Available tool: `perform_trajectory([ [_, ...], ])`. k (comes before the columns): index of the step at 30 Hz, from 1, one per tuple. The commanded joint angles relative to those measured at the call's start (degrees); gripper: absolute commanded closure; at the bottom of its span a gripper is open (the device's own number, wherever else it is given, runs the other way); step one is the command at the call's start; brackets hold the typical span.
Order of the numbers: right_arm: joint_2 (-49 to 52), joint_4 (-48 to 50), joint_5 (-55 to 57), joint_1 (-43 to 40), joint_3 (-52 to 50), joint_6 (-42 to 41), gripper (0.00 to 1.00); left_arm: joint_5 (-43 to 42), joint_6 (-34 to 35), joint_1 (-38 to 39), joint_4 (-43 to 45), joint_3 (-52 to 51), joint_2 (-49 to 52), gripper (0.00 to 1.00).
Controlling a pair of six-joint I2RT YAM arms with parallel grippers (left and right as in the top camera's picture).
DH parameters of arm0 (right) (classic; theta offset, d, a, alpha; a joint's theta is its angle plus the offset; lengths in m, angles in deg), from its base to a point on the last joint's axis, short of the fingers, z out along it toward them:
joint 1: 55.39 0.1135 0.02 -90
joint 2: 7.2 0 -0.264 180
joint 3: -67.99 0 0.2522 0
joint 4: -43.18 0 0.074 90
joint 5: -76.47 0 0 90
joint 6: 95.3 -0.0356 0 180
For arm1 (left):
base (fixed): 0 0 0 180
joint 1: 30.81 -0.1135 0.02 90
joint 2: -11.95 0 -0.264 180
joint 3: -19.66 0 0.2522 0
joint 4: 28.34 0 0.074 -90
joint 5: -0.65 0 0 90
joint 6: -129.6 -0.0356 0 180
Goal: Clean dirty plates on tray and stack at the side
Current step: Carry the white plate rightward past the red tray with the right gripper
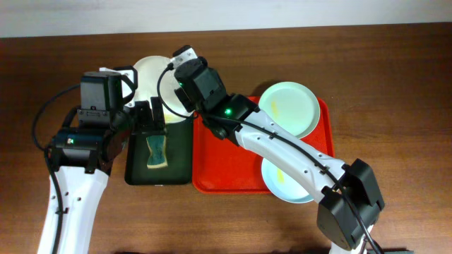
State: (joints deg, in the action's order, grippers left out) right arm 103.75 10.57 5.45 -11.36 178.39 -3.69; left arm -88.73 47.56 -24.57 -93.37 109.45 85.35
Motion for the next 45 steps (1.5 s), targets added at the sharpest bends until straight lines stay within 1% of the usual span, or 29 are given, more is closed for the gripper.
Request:
perform_trajectory([
  [1, -1.01, 2.95, 1.42, 0.61, 1.31, 9.46, 0.96, -0.22, 0.28, -0.02, 0.07, 0.52, -0.24, 0.01],
  [8, -1.11, 4.61, 1.20, 0.76, 1.33, 14.95, 0.96, -0.22, 0.28, -0.02, 0.04, 0.52, -0.26, 0.01],
  [10, -1.11, 5.01, 1.22, 1.01, 1.33, 18.38, 0.96, -0.22, 0.28, -0.02, -0.07, 0.52, -0.26, 0.01],
  [13, -1.11, 6.34, 1.31, 1.75, 1.42, 25.94, 0.96, -0.22, 0.28, -0.02, -0.07, 0.52, -0.26, 0.01],
  [15, -1.11, 7.78, 2.62, 2.32, 1.46, 28.28, 0.96, -0.22, 0.28, -0.02, -0.07, 0.52, -0.26, 0.01],
  [19, -1.11, 10.03, 6.36, 3.02, 1.49, 28.46, 0.96, -0.22, 0.28, -0.02, -0.07, 0.52, -0.26, 0.01],
  [31, -1.11, 11.54, 6.80, 3.21, 1.49, 28.46, 0.96, -0.22, 0.28, -0.02, -0.09, 0.52, -0.26, 0.01],
  [39, -1.11, 12.66, 10.19, 3.21, 1.53, 28.37, 0.96, -0.22, 0.28, -0.02, -0.09, 0.52, -0.26, 0.01],
  [43, -1.09, 11.43, 10.21, 3.21, 1.53, 27.58, 0.96, -0.22, 0.28, -0.02, -0.09, 0.52, -0.26, 0.01],
  [45, -1.09, 10.47, 10.21, 3.15, 1.53, 24.20, 0.96, -0.22, 0.28, -0.02, -0.09, 0.52, -0.26, 0.01],
])
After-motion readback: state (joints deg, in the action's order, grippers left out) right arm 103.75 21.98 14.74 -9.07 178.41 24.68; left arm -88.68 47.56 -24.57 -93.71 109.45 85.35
